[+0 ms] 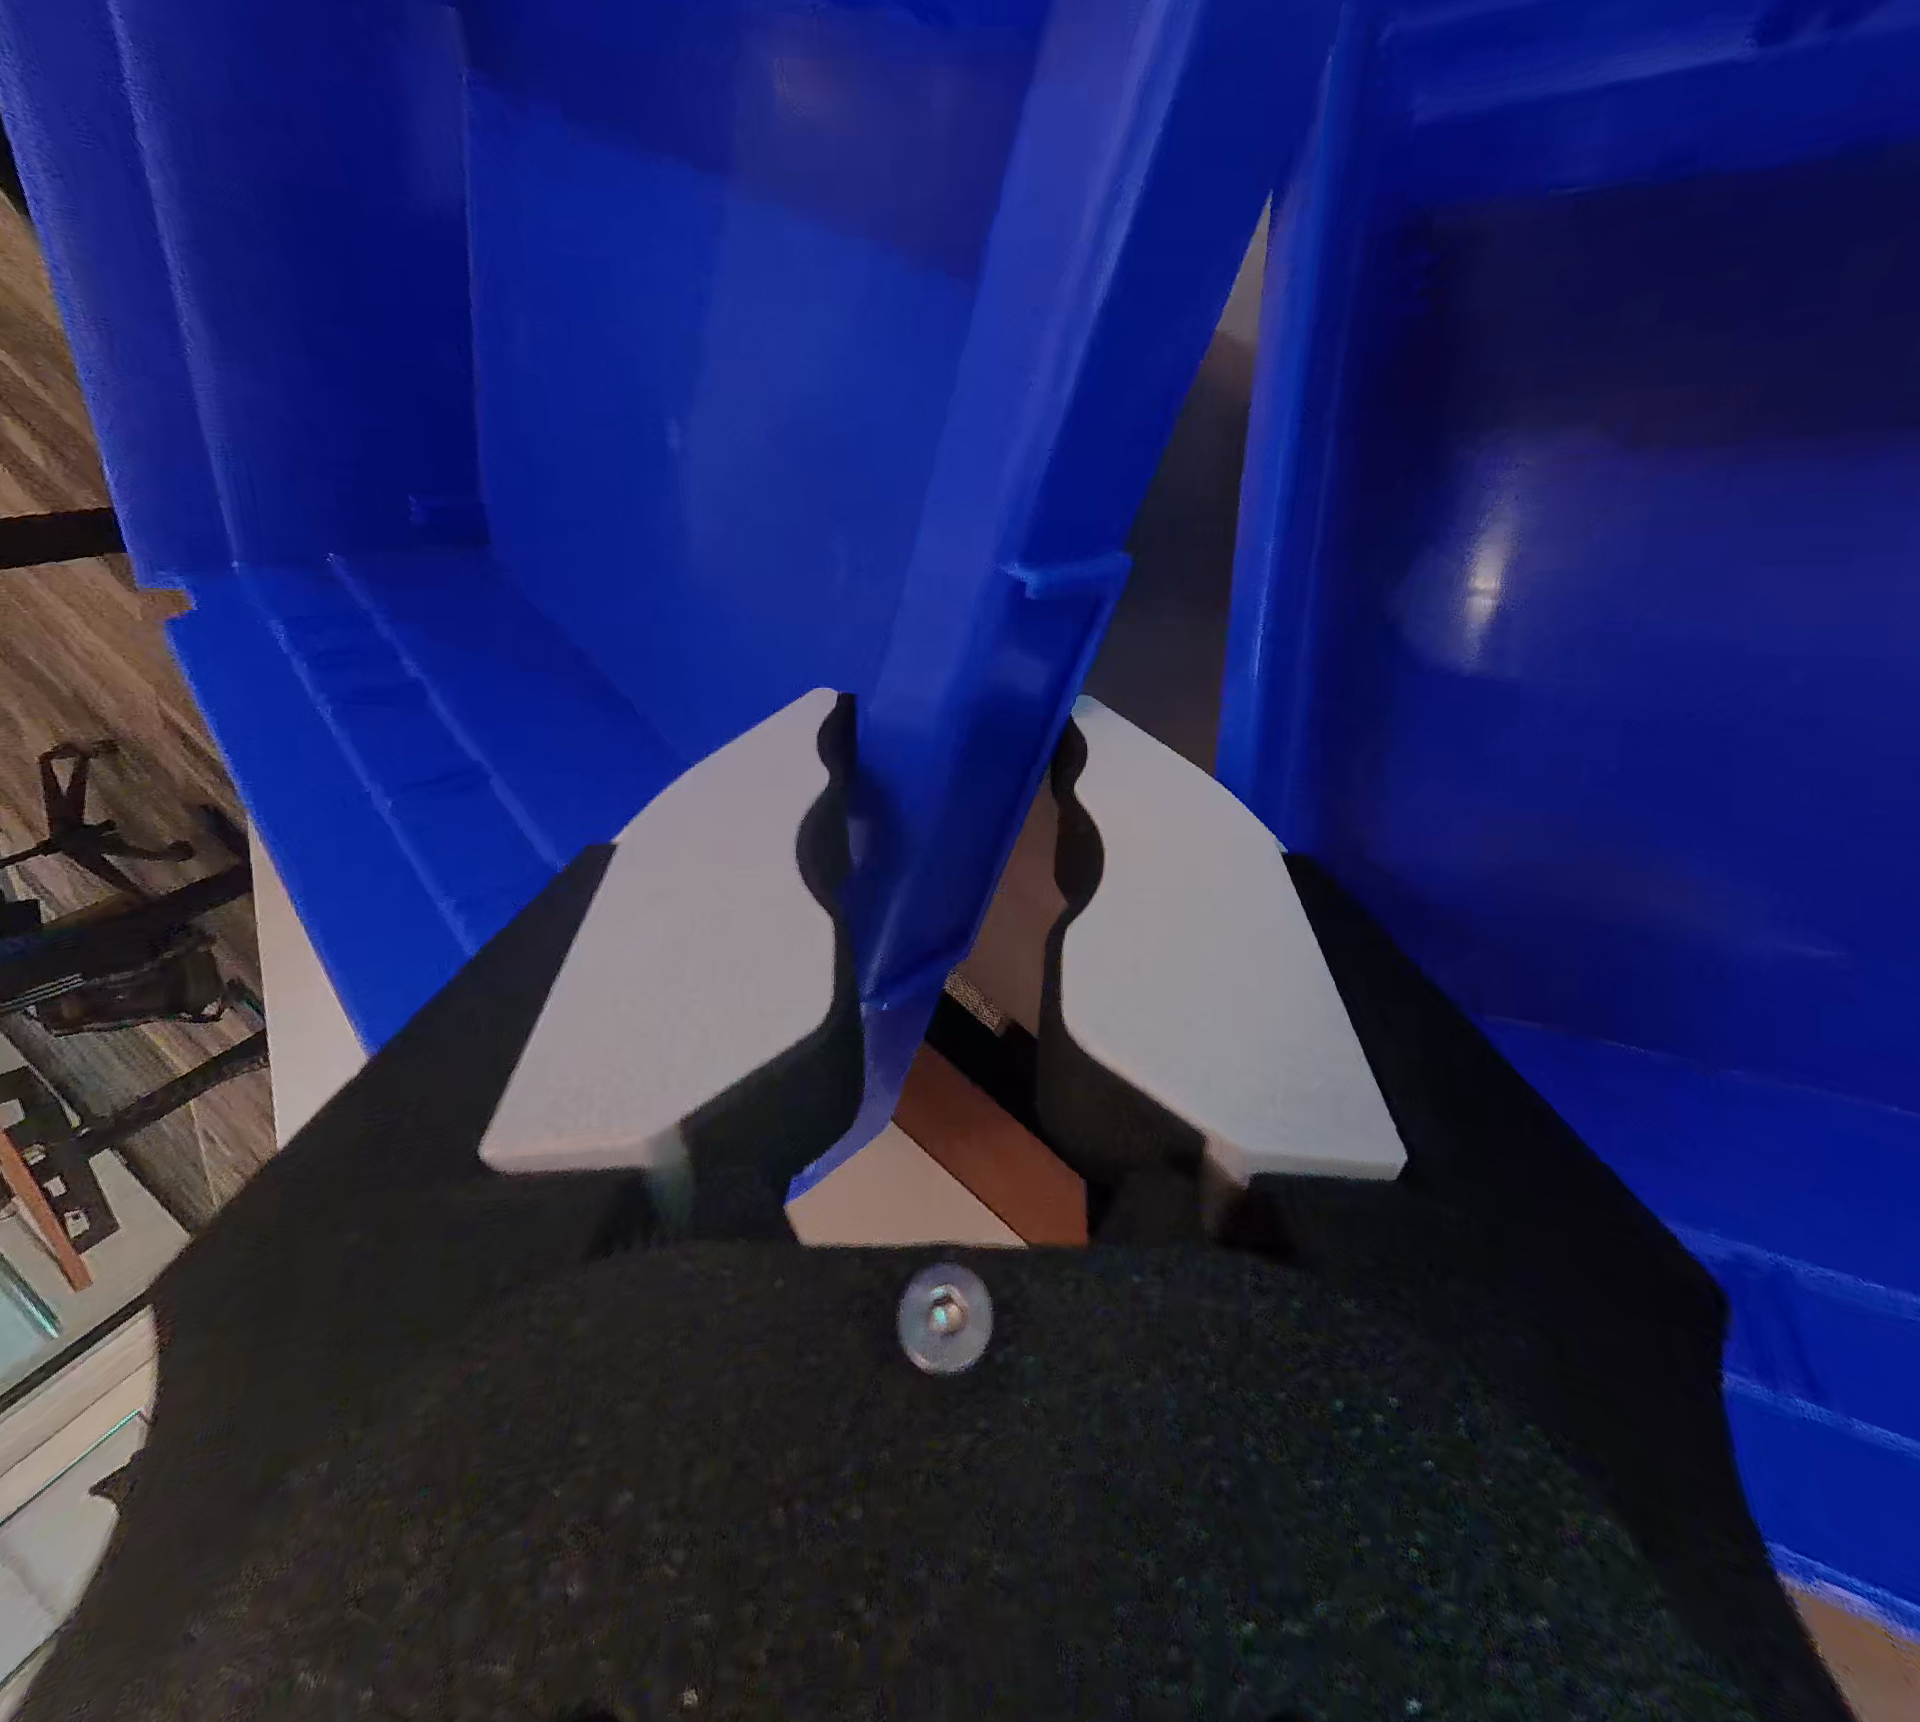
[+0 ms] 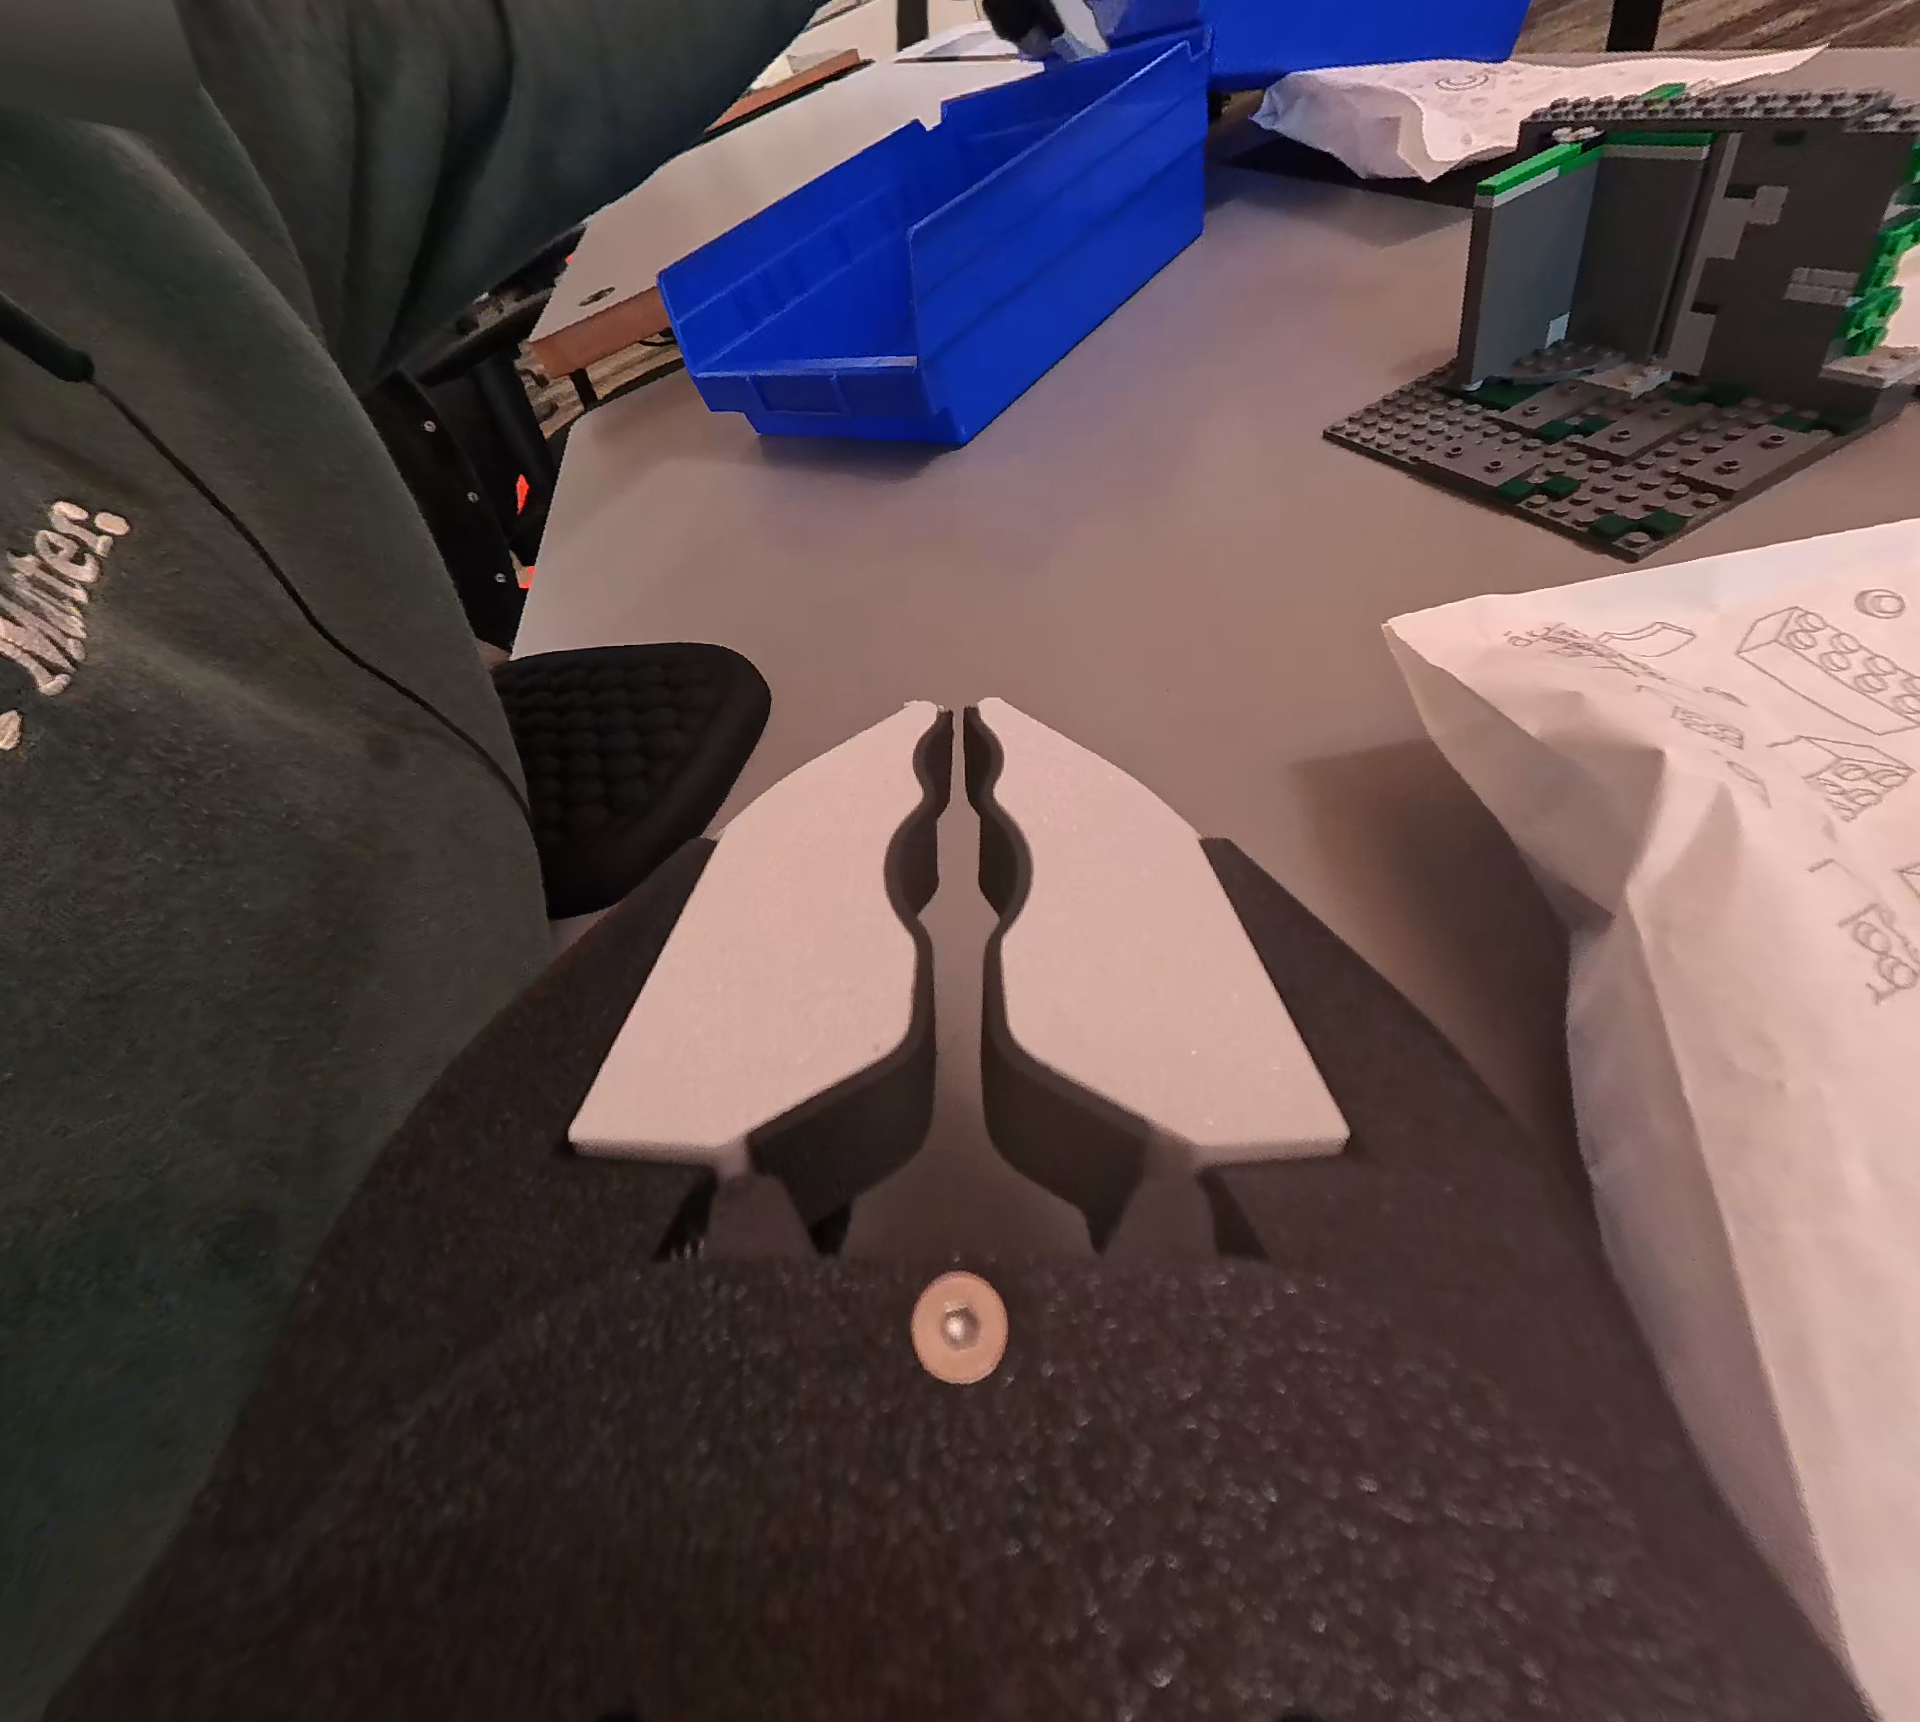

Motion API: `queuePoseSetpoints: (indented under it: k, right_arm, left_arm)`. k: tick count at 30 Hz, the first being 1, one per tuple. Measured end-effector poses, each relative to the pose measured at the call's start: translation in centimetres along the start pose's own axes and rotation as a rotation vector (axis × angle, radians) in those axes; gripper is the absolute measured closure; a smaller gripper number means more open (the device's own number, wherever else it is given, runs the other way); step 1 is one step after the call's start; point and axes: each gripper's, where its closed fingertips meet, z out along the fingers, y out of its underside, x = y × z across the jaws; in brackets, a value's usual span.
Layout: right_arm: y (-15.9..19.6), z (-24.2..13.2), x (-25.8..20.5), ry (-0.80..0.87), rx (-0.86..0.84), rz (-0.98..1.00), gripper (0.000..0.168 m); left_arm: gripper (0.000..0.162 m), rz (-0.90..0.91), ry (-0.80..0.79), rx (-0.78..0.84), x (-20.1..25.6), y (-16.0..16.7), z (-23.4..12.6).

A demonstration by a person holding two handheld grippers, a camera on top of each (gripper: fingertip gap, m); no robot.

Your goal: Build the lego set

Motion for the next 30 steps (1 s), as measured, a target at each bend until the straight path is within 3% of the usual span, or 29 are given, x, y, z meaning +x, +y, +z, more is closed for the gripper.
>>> queuePoseSetpoints:
  k: [10,21,26,30]
  right_arm:
    - [0.0,0.0,-0.1,-0.015,0.010,0.013,0.167]
    - [-0.1,0.0,-0.4,-0.036,0.020,0.016,0.167]
    - [-0.1,0.0,-0.5,-0.046,0.023,0.014,0.167]
    - [-0.3,-0.4,-0.5,-0.047,0.040,0.015,0.167]
  left_arm:
    - [0.129,0.115,-0.166,-0.017,-0.7,2.1,-2.3]
    - [0.130,0.113,-0.204,-0.040,0.1,4.3,-6.0]
    - [0.130,0.012,-0.146,0.100,2.3,2.3,-7.9]
    - [0.125,-0.085,-0.022,0.220,7.5,-1.3,-8.9]
